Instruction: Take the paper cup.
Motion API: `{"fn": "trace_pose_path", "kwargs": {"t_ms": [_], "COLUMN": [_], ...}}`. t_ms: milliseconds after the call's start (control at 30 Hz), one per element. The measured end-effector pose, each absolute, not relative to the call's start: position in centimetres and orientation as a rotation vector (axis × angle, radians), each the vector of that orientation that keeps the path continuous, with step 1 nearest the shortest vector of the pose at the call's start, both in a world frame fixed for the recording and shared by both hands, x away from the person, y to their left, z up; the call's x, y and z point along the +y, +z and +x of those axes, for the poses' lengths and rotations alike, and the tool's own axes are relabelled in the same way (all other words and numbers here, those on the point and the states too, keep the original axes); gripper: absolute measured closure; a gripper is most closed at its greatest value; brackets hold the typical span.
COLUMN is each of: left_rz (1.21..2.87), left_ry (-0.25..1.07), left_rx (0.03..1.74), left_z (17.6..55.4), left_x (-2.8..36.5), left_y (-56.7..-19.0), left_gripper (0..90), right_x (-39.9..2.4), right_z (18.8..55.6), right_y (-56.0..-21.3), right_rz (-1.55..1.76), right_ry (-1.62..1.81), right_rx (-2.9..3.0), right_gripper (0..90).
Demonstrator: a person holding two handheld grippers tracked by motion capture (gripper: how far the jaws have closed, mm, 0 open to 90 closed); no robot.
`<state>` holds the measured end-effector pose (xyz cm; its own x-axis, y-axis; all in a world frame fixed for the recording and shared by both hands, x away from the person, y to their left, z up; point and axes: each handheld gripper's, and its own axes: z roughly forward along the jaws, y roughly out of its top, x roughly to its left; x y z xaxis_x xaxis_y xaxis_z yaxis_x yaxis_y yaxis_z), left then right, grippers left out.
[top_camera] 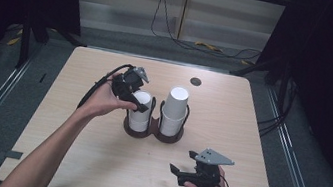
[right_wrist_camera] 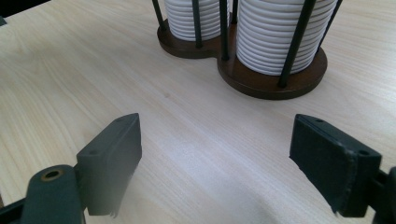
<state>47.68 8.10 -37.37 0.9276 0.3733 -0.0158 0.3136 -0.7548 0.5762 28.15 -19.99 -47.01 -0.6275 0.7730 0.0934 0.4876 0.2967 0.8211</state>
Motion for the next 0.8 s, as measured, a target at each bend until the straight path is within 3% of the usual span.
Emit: {"fn": "trace_pose_path", "kwargs": {"t_ms": [800], "left_rz": [2.539], "left_ry": [0.13], "left_rx": [0.491], "left_z": [47.83], "left_x": [7.62], "left_y": [-36.6], "left_gripper": [32.0], "right_x": [-20.02], "right_z": [28.1], "right_y": [-47.11], "right_rz": [1.154], "right_ry": [1.254], "right_rx": [2.256], "right_gripper": [17.1]}}
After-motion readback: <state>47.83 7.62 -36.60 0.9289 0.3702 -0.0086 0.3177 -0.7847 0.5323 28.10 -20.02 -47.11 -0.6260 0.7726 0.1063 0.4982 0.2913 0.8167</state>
